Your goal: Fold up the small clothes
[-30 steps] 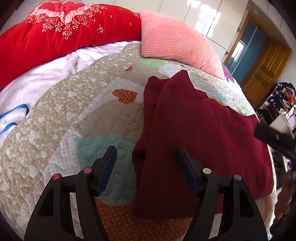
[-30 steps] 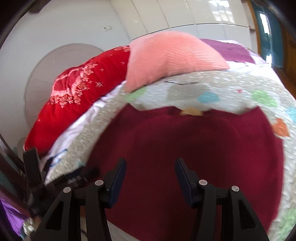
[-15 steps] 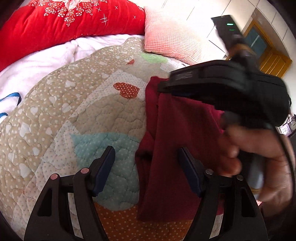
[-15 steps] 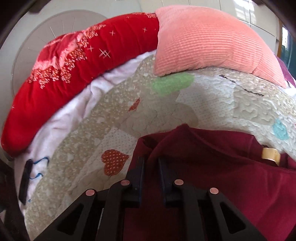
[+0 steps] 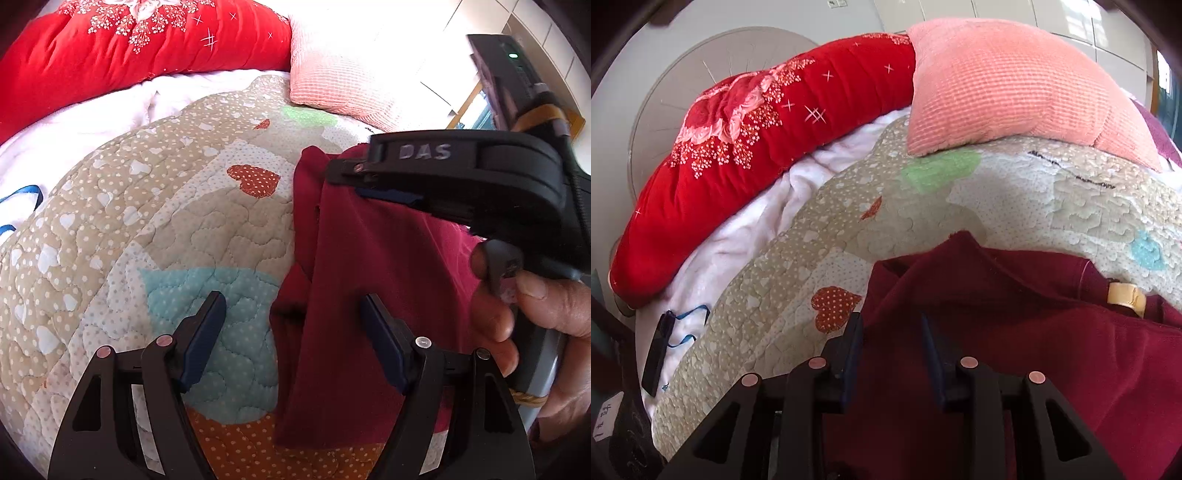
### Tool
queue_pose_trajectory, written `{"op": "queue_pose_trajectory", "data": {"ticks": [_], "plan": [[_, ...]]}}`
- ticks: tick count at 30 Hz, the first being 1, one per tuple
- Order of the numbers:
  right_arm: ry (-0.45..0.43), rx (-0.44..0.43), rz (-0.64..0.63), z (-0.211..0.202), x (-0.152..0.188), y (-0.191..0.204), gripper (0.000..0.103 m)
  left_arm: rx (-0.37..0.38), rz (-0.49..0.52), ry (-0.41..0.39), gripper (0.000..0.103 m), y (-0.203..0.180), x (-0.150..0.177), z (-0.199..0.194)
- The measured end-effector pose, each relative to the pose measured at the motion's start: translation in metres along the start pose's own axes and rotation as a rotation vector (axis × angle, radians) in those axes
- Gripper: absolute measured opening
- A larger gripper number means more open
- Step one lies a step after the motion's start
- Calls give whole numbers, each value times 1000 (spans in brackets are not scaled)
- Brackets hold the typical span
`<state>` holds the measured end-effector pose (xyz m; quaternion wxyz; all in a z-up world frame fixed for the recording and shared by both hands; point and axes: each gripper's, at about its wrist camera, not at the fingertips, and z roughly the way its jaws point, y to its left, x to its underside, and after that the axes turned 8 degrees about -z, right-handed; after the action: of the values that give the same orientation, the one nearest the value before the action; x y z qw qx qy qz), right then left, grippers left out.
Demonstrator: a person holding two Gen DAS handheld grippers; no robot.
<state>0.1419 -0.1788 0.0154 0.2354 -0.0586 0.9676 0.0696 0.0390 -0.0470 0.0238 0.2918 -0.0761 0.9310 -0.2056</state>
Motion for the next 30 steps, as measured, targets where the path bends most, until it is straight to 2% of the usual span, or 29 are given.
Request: {"op": "queue_pose_trajectory", "data": {"ticks": [1, 3, 5, 7, 9, 12, 13, 14, 16, 17, 18, 20, 23, 28, 30], "plan": [[7, 11, 1, 1, 0, 2, 33, 3, -2, 2, 76, 0, 0, 0], [20, 23, -3, 1, -3, 5, 53, 9, -7, 6, 76, 2, 0, -1], [65, 55, -27, 6, -7, 9, 65, 13, -15, 10, 76, 3, -1, -1], [121, 132, -85, 14, -11, 16, 66, 16, -20, 14, 76, 4, -1, 0], [156, 171, -127, 22, -13, 21, 68, 21, -27, 16, 76, 5, -1, -1], [190, 215, -198, 39, -10, 30, 80, 25, -36, 17, 78, 6, -1, 0], [184, 240, -226, 42, -8, 34, 81, 25, -38, 17, 78, 6, -1, 0], [161, 266, -263, 43, -4, 38, 80, 25, -38, 16, 78, 6, -1, 0], [115, 296, -272, 37, -1, 37, 61, 24, -35, 15, 78, 5, 0, -1], [91, 257, -248, 27, 0, 30, 51, 23, -31, 13, 78, 3, 0, -1], [69, 220, -228, 19, 0, 25, 35, 24, -31, 12, 79, 3, -1, 0], [17, 128, -152, -3, 1, 12, 21, 40, -40, 9, 81, 3, 0, 0], [-39, 46, -77, -24, 5, -2, 19, 47, -30, 9, 81, 0, 1, 0], [-78, -15, -9, -37, 11, -12, 18, 81, 9, 8, 79, -9, 4, -1], [-86, -18, -3, -38, 13, -10, 18, 103, 20, 7, 60, -11, 5, -2]]}}
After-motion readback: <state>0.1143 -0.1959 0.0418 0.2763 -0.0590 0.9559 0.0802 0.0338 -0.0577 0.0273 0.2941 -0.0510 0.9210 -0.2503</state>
